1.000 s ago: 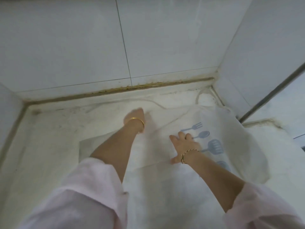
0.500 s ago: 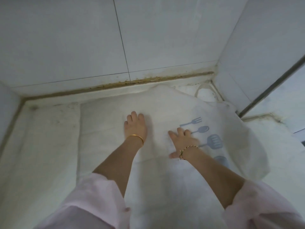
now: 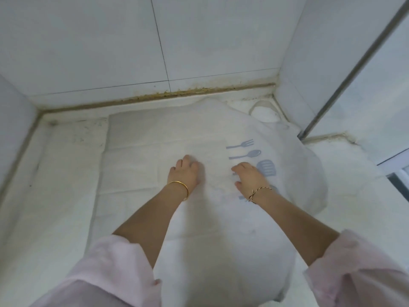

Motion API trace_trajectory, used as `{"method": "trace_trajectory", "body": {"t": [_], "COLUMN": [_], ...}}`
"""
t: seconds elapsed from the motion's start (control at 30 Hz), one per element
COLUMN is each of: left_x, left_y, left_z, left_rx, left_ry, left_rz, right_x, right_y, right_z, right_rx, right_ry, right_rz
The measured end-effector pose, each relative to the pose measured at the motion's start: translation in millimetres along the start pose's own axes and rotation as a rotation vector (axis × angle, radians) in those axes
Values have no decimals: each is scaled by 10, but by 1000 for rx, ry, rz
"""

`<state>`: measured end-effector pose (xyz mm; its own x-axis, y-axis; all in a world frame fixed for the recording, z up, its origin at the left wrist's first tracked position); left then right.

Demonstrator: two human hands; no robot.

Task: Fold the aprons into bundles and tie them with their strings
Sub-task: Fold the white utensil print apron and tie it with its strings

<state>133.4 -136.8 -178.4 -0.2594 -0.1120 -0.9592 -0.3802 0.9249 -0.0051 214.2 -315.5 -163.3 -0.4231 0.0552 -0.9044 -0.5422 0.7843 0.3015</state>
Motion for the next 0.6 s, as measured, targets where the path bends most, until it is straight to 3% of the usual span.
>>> {"method": "trace_trajectory", "body": {"t": [0.1,0.27,0.47,0.6], "left_x": [2,94,312,427], "left_y": [-294,-907,-1387,-1521], "left_z": [-243,-817,-1489,-1842], "left_rx": [102,252,377,409], "left_ry": [-53,108,237,329], "left_rz": [-169,-353,-366,-221], "right_x": [62,180,296,381], "right_y": [-158,-483,-716,-745], "right_z": [-294,-846,-1479,-1694], "right_rx": [9,-18,-46,-83], "right_ry": [-79,-170,-207,-185], "right_rz": [66,135,113,88]}}
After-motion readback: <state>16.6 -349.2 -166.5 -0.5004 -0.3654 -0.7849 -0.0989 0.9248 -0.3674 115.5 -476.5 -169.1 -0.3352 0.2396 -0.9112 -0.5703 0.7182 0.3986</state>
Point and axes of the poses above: each hand's wrist, its own z-axis towards the middle knuckle, its own x-axis out of the palm, y = z × x, the point moved 2 cm from there along z, towards the middle knuckle, and after that the axes turned 1 degree about -y, right-handed, at the moved point
